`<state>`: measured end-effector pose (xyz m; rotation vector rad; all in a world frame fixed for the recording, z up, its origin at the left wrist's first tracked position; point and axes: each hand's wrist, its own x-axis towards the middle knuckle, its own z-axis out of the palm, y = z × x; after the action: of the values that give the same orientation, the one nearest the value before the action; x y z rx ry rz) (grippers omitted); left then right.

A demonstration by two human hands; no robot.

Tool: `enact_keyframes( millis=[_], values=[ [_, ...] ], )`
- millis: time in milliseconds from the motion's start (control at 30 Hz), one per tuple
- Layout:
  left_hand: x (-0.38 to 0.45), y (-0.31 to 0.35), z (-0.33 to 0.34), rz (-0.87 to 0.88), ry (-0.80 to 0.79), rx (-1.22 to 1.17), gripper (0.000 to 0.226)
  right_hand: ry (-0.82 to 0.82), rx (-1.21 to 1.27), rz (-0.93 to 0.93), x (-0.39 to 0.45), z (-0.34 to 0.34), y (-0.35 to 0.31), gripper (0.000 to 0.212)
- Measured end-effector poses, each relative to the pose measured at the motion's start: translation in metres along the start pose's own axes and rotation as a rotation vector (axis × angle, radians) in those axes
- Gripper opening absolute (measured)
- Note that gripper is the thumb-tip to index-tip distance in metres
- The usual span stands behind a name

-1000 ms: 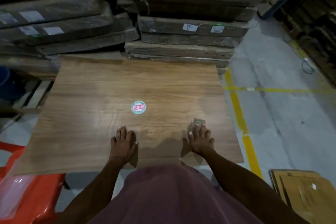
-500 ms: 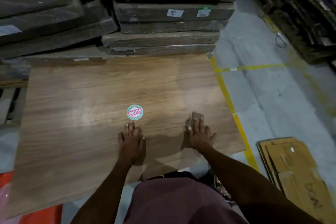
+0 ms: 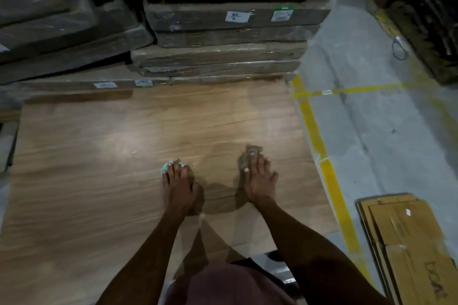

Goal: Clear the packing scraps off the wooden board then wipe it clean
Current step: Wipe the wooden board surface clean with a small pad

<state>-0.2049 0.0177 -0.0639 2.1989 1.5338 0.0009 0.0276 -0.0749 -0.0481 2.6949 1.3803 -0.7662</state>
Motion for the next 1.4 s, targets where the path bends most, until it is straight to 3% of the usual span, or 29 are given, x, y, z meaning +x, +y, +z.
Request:
enact_keyframes(
  millis=[67, 100, 267, 333, 433, 500, 567, 667, 733, 767, 900, 967, 1100, 1167, 1300, 1333, 1400],
  values=[
    [0.006, 0.004, -0.001, 0.010, 0.004, -0.038, 0.074, 0.031, 0.060, 0.129, 0.009, -0.003, 0.000, 0.062],
    [0.009, 0.008, -0.001, 0.014, 0.009, -0.054, 0.073, 0.027, 0.044, 0.096, 0.011, -0.003, -0.006, 0.063],
    [0.028, 0.028, 0.000, 0.001, 0.081, -0.100, 0.058, 0.007, -0.249, -0.537, 0.024, 0.003, -0.024, 0.064],
    [0.037, 0.037, -0.001, -0.001, 0.090, -0.102, 0.056, 0.049, -0.254, -0.457, 0.039, 0.000, -0.016, 0.064],
    [0.045, 0.039, 0.001, -0.046, 0.048, -0.119, 0.058, 0.092, -0.087, -0.083, 0.054, -0.006, -0.016, 0.065],
    [0.047, 0.036, 0.006, -0.051, 0.026, -0.088, 0.055, 0.094, 0.018, 0.051, 0.060, -0.010, -0.034, 0.067],
    [0.047, 0.034, 0.011, -0.037, 0.031, -0.023, 0.052, 0.064, 0.022, -0.018, 0.061, -0.008, -0.054, 0.068],
    [0.049, 0.038, 0.016, -0.034, 0.055, 0.016, 0.051, 0.047, -0.097, -0.334, 0.069, 0.001, -0.064, 0.066],
    [0.050, 0.038, 0.015, -0.032, 0.088, 0.031, 0.046, 0.091, -0.146, -0.418, 0.083, -0.002, -0.056, 0.064],
    [0.050, 0.037, 0.013, -0.027, 0.108, 0.023, 0.044, 0.129, -0.147, -0.373, 0.088, -0.005, -0.052, 0.063],
    [0.050, 0.030, 0.012, -0.017, 0.160, 0.009, 0.038, 0.180, 0.063, 0.098, 0.099, -0.016, -0.061, 0.064],
    [0.050, 0.031, 0.016, -0.015, 0.185, 0.047, 0.036, 0.144, 0.044, 0.018, 0.100, -0.014, -0.071, 0.065],
    [0.051, 0.038, 0.021, -0.034, 0.250, 0.056, 0.041, 0.094, -0.112, -0.400, 0.122, -0.020, -0.062, 0.065],
    [0.054, 0.042, 0.020, -0.029, 0.263, 0.045, 0.041, 0.178, -0.101, -0.315, 0.151, -0.034, -0.057, 0.065],
    [0.058, 0.048, 0.015, -0.096, 0.190, 0.024, 0.038, 0.219, 0.071, 0.094, 0.186, -0.047, -0.090, 0.065],
    [0.055, 0.048, 0.016, -0.109, 0.176, 0.020, 0.039, 0.200, 0.067, 0.080, 0.188, -0.044, -0.101, 0.065],
    [0.050, 0.046, 0.017, -0.111, 0.164, 0.027, 0.040, 0.180, -0.024, -0.133, 0.188, -0.038, -0.116, 0.064]
  ],
)
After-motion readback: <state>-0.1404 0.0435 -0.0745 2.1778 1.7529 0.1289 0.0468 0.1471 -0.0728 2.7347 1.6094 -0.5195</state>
